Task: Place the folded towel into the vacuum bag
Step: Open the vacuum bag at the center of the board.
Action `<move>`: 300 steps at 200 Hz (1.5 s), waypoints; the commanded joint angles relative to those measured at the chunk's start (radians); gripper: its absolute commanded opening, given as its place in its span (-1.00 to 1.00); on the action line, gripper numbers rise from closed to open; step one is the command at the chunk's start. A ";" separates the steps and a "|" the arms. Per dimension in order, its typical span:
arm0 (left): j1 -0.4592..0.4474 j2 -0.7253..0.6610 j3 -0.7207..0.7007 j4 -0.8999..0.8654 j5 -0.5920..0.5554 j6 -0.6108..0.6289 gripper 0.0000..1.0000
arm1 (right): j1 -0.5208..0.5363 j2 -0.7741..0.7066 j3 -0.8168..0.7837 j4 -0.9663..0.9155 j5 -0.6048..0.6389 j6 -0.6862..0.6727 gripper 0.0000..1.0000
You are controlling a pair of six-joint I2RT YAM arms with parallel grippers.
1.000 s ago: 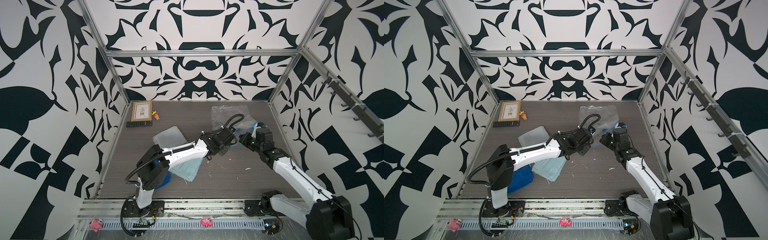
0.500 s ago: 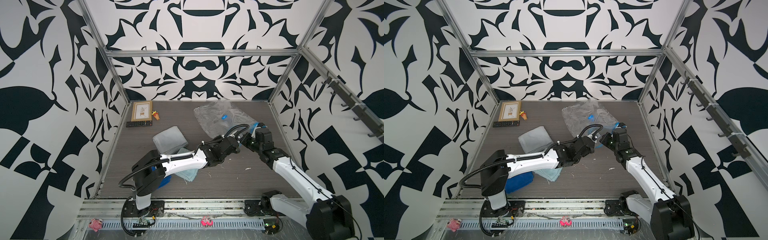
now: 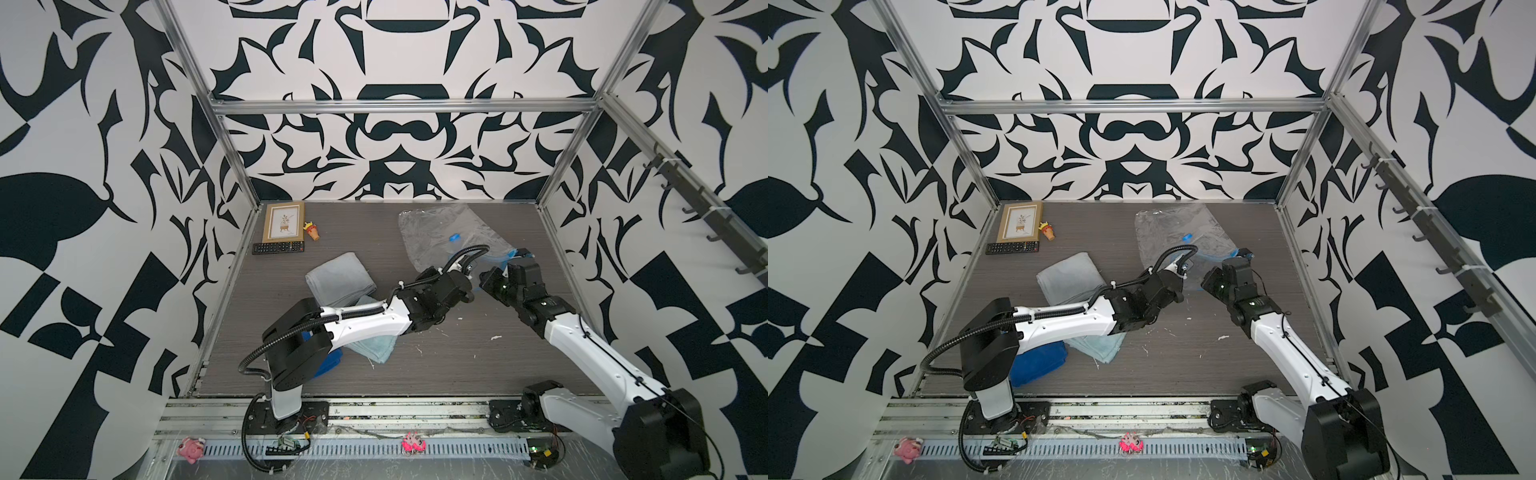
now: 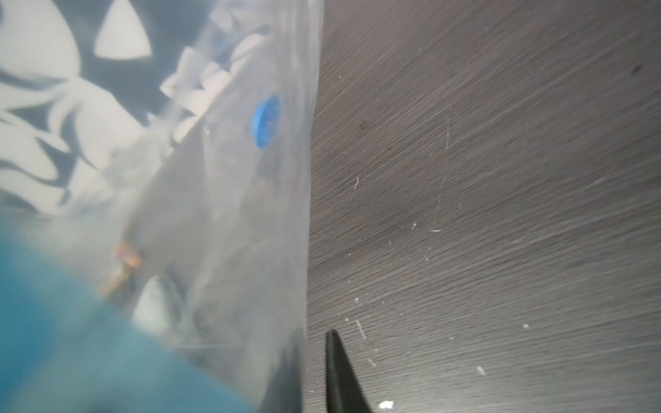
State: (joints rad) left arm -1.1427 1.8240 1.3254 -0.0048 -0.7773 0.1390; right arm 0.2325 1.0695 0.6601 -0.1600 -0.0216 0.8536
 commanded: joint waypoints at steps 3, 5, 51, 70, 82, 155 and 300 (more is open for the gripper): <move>0.009 0.010 0.011 -0.015 0.029 -0.051 -1.00 | -0.001 0.030 0.064 -0.015 0.024 -0.013 -0.11; 0.011 0.013 0.014 -0.021 0.036 -0.055 -1.00 | -0.001 0.033 0.067 -0.012 0.021 -0.014 -0.08; 0.064 0.040 0.075 -0.191 0.227 -0.199 -1.00 | -0.002 0.025 0.129 -0.027 0.010 -0.074 0.21; 0.072 0.041 0.081 -0.215 0.258 -0.211 -1.00 | -0.002 -0.012 0.140 -0.056 0.030 -0.102 0.26; 0.082 0.040 0.089 -0.236 0.299 -0.225 -1.00 | -0.004 -0.033 0.144 -0.068 0.033 -0.113 0.27; 0.116 0.012 0.074 -0.250 0.405 -0.254 -1.00 | -0.030 -0.117 0.153 -0.098 0.012 -0.031 0.45; 0.213 0.130 0.251 -0.337 0.605 -0.267 -1.00 | -0.097 -0.221 0.121 0.002 -0.273 -0.194 0.43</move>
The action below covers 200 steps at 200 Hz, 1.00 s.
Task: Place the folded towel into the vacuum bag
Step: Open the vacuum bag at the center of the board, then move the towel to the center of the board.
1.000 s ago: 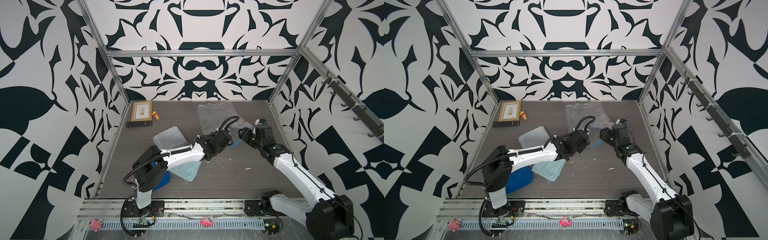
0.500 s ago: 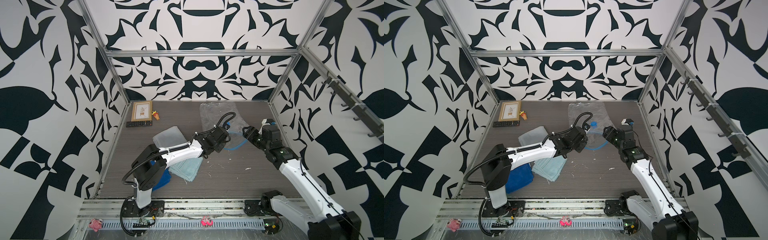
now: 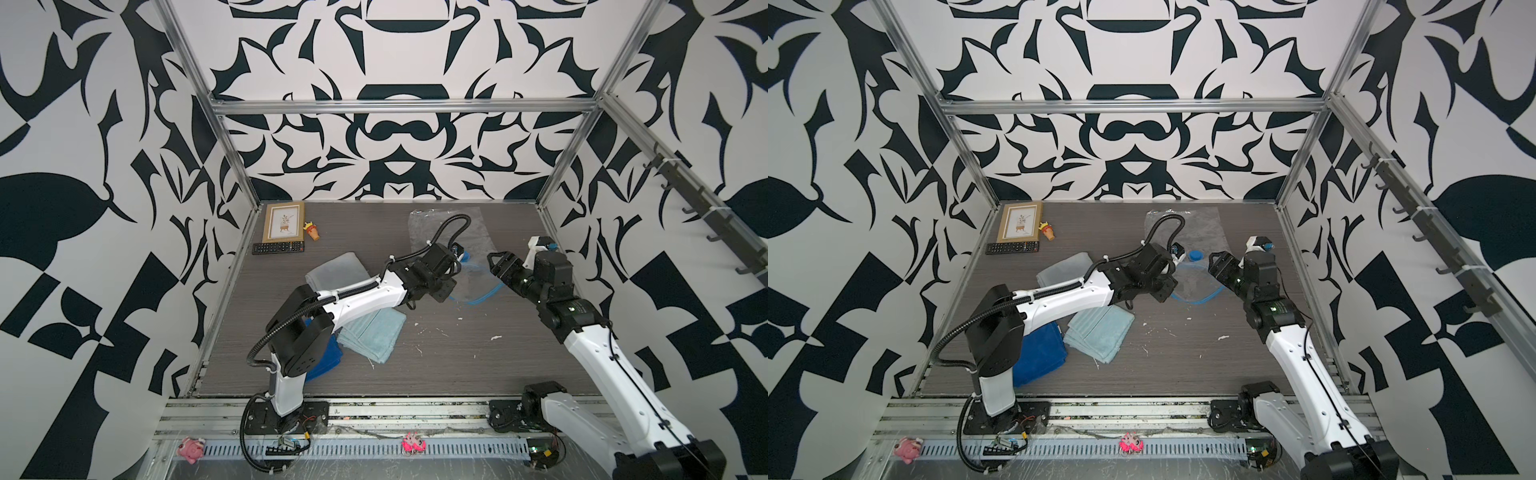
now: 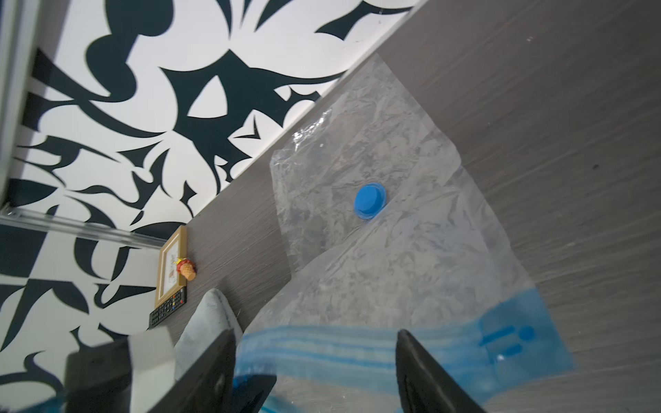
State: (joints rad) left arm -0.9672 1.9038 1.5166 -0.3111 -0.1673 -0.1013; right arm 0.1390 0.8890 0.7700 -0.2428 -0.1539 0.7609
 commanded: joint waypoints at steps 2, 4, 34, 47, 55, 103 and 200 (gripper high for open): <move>0.041 0.053 0.065 -0.030 -0.005 -0.030 -1.00 | -0.004 -0.043 0.011 0.085 -0.151 -0.110 0.43; 0.045 0.056 0.069 -0.031 -0.004 -0.031 -1.00 | -0.004 -0.044 0.012 0.086 -0.163 -0.118 0.43; 0.123 0.104 0.154 -0.030 0.038 -0.084 -1.00 | 0.027 -0.046 0.015 0.137 -0.428 -0.207 0.36; 0.153 0.130 0.207 -0.048 0.062 -0.094 -1.00 | 0.101 -0.031 0.027 0.098 -0.434 -0.271 0.36; 0.165 0.148 0.243 -0.063 0.066 -0.095 -1.00 | 0.163 -0.015 0.038 0.069 -0.408 -0.312 0.36; 0.209 0.238 0.380 -0.088 0.080 -0.075 -1.00 | 0.437 0.134 0.009 0.105 -0.249 -0.452 0.36; 0.334 0.306 0.502 -0.117 0.232 -0.058 -1.00 | 0.653 0.630 0.013 0.702 0.114 -0.322 0.32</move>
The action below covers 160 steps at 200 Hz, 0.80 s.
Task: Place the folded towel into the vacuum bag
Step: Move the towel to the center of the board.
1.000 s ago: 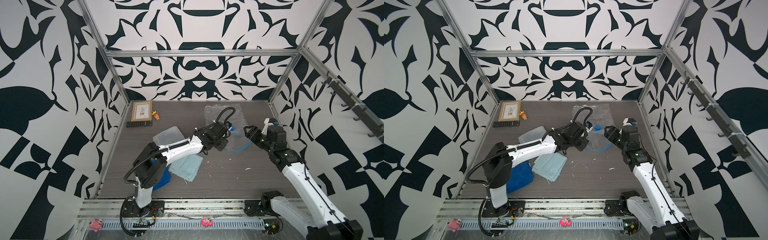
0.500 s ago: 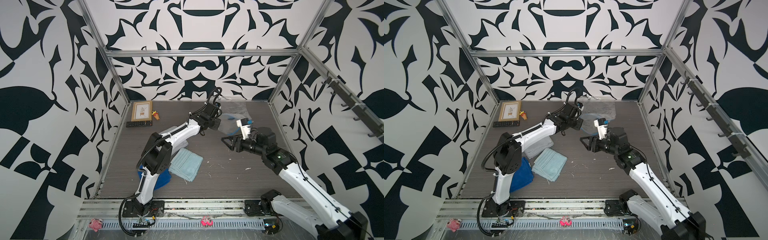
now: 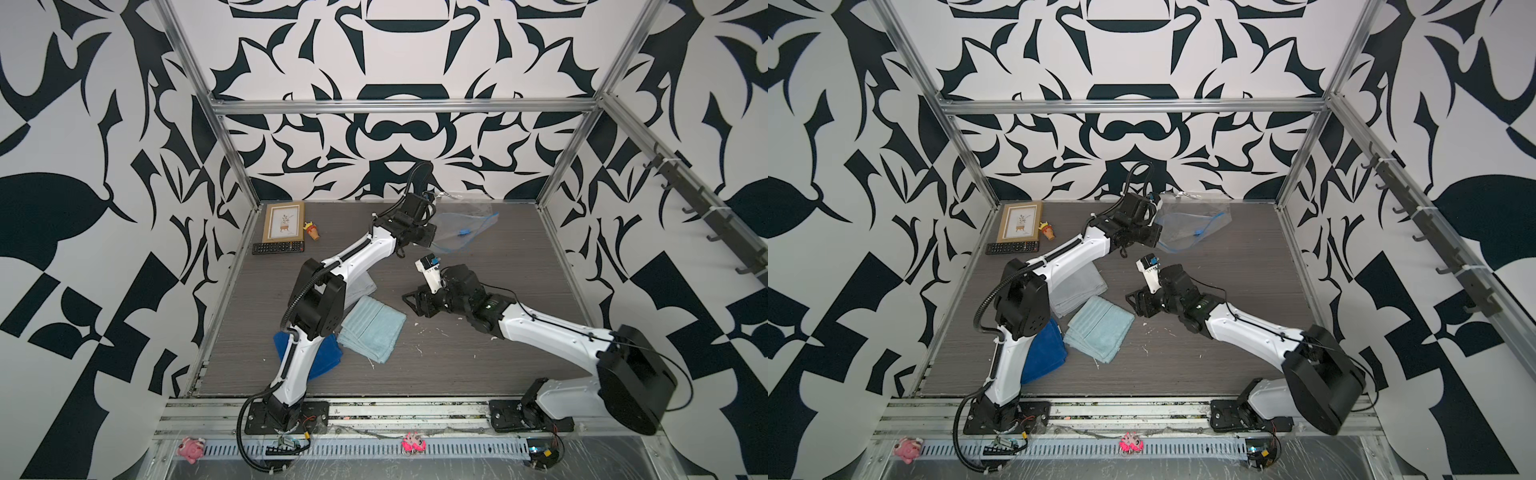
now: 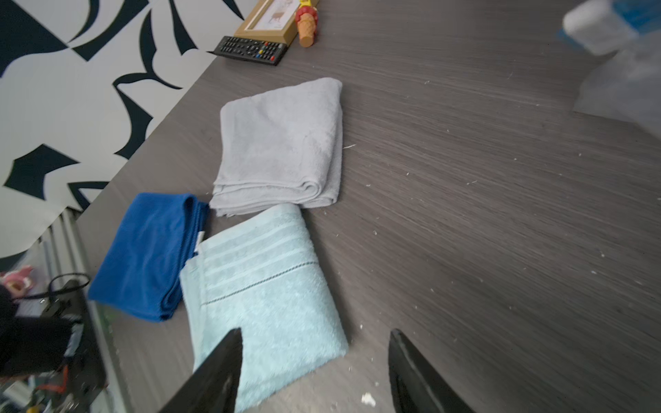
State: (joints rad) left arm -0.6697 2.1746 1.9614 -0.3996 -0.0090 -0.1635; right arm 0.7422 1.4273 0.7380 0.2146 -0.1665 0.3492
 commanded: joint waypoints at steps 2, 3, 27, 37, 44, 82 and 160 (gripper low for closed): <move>0.039 0.036 0.059 -0.031 0.077 0.004 -1.00 | 0.053 0.103 0.050 0.255 0.130 0.094 0.33; 0.039 0.037 0.061 -0.032 0.078 0.005 -1.00 | 0.055 0.109 0.052 0.259 0.132 0.098 0.33; 0.060 0.051 0.085 -0.044 0.097 0.020 -1.00 | 0.087 0.236 0.093 0.337 0.192 0.169 0.33; 0.064 0.054 0.087 -0.041 0.100 0.022 -1.00 | 0.092 0.282 0.112 0.366 0.194 0.188 0.33; 0.069 0.057 0.087 -0.039 0.103 0.021 -1.00 | 0.095 0.314 0.133 0.378 0.201 0.198 0.33; 0.079 0.065 0.097 -0.030 0.122 0.008 -1.00 | 0.099 0.452 0.245 0.392 0.215 0.223 0.35; 0.082 0.068 0.105 -0.028 0.115 0.006 -1.00 | 0.125 0.648 0.488 0.222 0.318 0.159 0.24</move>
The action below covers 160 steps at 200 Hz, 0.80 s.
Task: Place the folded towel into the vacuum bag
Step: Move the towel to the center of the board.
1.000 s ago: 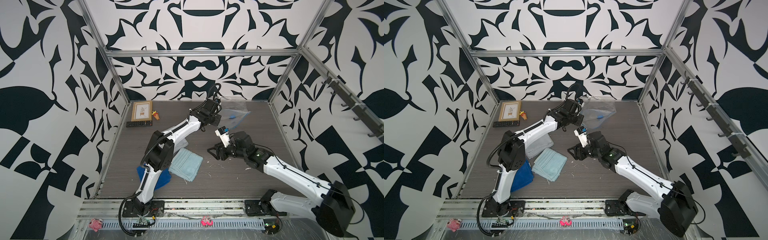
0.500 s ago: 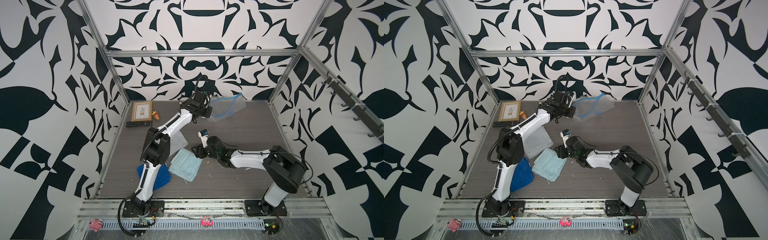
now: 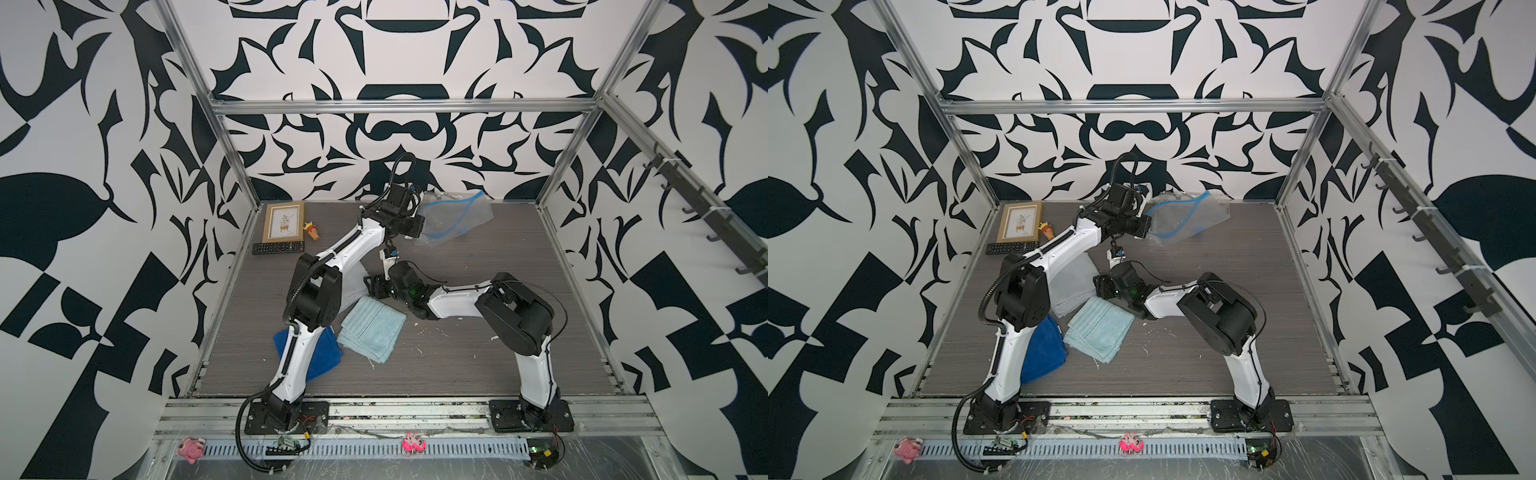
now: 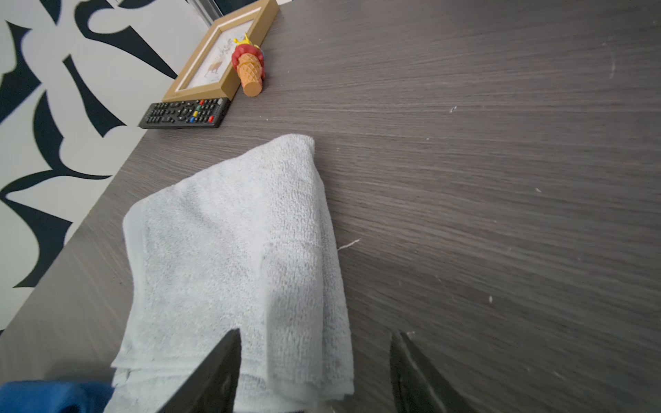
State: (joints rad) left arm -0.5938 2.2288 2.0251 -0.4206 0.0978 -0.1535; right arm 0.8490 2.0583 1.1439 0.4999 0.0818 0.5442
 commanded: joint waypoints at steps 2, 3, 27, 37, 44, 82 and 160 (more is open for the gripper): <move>0.007 0.015 0.041 -0.007 0.007 -0.004 -1.00 | 0.021 0.020 0.089 -0.069 0.073 -0.038 0.22; 0.006 0.014 0.041 -0.007 0.007 -0.004 -1.00 | 0.022 0.022 0.091 -0.071 0.074 -0.038 0.21; 0.009 0.012 0.039 -0.008 0.005 -0.004 -1.00 | 0.030 0.051 0.123 -0.112 0.087 -0.061 0.01; 0.010 0.012 0.037 -0.008 0.003 -0.005 -1.00 | 0.031 0.059 0.126 -0.117 0.090 -0.066 -0.08; 0.010 0.010 0.034 -0.008 0.001 -0.006 -1.00 | 0.031 0.063 0.130 -0.123 0.093 -0.069 -0.17; 0.010 0.005 0.018 -0.001 -0.006 -0.018 -1.00 | 0.032 0.086 0.172 -0.208 0.176 -0.090 -0.53; 0.011 -0.008 0.006 0.007 -0.020 -0.033 -1.00 | -0.008 0.095 0.162 -0.317 0.309 -0.014 -0.82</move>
State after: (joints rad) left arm -0.5884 2.2288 2.0251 -0.4206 0.0898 -0.1699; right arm 0.8803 2.1578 1.3056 0.2771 0.3080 0.4808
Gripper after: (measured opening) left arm 0.047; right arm 0.100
